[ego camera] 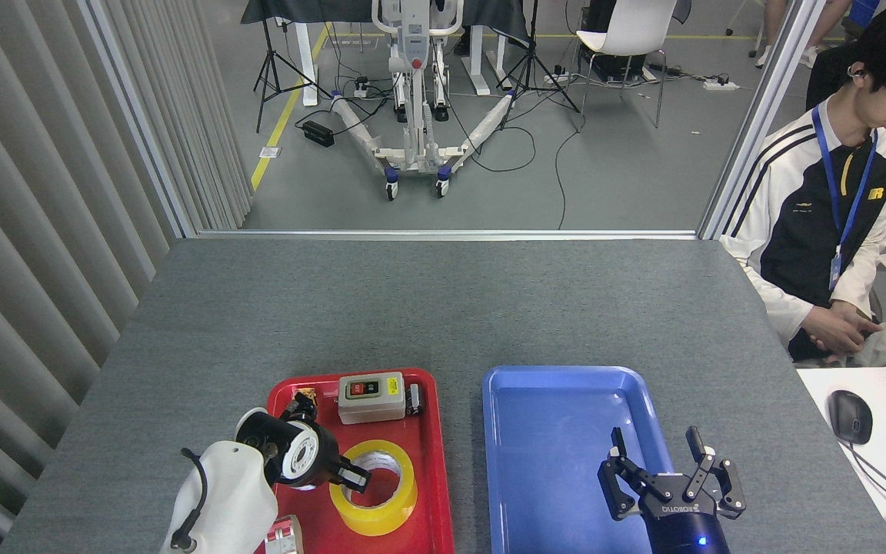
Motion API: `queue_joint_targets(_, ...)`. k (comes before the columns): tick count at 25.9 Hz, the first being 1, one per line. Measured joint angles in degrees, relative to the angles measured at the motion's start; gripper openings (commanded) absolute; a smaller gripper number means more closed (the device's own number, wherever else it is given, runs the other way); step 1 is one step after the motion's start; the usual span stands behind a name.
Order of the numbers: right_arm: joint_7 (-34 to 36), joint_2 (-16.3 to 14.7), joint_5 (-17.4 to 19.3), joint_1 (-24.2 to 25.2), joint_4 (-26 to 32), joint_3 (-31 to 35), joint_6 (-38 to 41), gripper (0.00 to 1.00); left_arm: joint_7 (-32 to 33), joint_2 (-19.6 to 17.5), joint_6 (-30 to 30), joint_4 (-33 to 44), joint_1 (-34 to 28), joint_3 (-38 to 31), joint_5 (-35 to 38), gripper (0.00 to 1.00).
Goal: Place and move tape with both arms
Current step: 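Reach the left gripper into the yellow tape roll on the red tray, then lift the tape roll with the left gripper toward the blue tray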
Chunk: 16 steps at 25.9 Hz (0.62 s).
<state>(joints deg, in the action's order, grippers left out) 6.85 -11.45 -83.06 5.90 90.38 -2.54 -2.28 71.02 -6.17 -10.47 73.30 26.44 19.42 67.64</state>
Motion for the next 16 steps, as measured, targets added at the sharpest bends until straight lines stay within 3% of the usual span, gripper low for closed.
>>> queue_joint_targets(6,1.88,-0.15,0.0,0.41,0.02,0.26,5.6,0.99,-5.67,1.36,-11.29,4.02,1.79,-3.05,-9.81,0.0)
queue_joint_targets(12,2.78,-0.14,0.0,0.89,0.18,0.32,6.83,0.99,-9.56,3.73,-19.51,7.01,-1.19,-10.07,-36.36,0.0)
queue_joint_targets(16,6.83,-1.0,0.0,1.91,0.93,0.53,14.81,0.99,-10.28,6.39,-26.63,4.69,-2.17,-12.44,-45.9,0.0)
